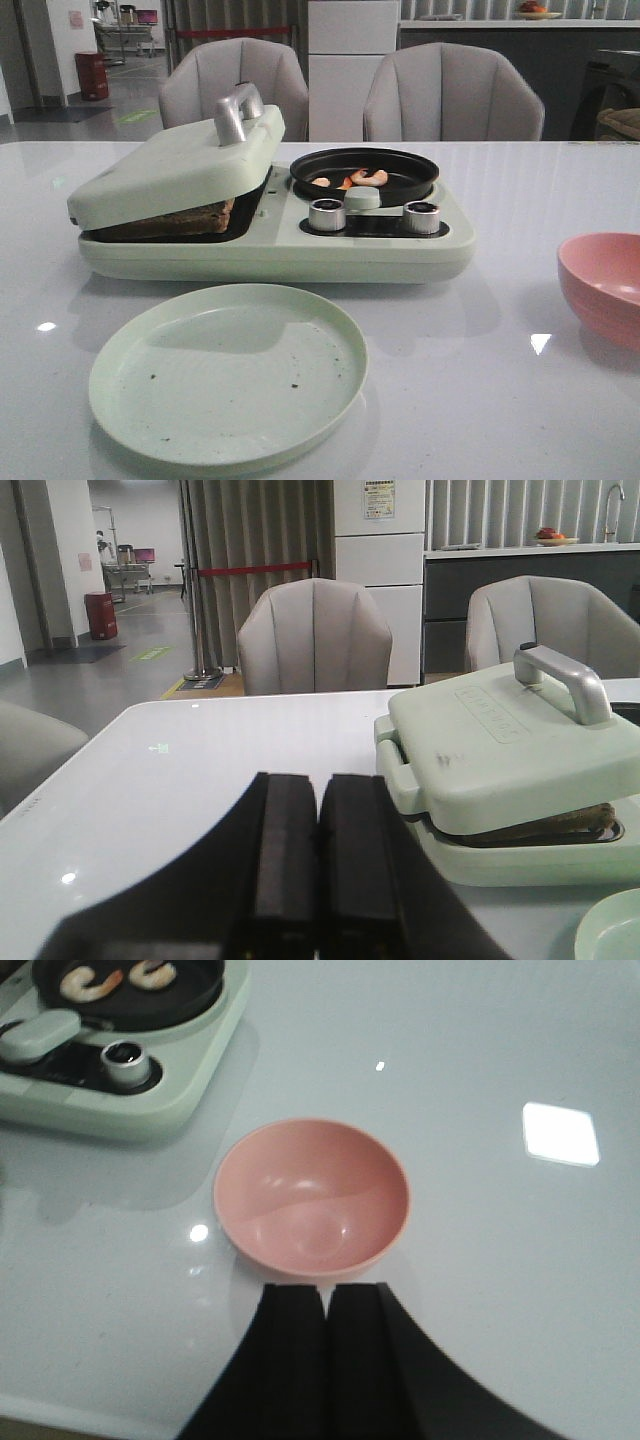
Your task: Make breakfast with bread and shrimp
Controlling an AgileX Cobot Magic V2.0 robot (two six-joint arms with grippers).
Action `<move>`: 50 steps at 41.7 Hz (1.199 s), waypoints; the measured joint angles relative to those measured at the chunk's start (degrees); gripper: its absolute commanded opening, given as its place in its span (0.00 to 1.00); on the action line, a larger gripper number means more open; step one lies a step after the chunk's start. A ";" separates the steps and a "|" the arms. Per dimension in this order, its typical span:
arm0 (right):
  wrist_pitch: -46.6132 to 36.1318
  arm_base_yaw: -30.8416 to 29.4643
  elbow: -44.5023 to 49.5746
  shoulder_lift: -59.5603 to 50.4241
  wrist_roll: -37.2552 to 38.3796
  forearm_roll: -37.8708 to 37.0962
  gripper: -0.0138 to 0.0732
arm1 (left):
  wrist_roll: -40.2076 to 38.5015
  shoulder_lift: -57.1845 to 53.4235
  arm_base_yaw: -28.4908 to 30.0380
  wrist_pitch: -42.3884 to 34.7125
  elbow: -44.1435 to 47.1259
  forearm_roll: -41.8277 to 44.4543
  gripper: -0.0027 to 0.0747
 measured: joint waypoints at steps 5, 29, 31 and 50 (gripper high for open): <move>-6.85 -3.02 7.34 -6.47 -0.37 0.00 0.21 | 0.00 0.00 0.00 0.00 0.00 0.00 0.16; -30.37 -5.01 23.51 -14.95 -0.46 1.84 0.21 | 0.00 0.00 0.00 -0.39 0.00 0.00 0.16; -30.89 -5.01 23.51 -14.95 -0.46 3.19 0.21 | 0.00 0.00 0.00 -0.39 0.00 0.00 0.16; -33.57 -5.01 23.51 -14.95 -0.46 6.39 0.21 | 0.00 0.00 0.00 -0.39 0.00 0.00 0.16</move>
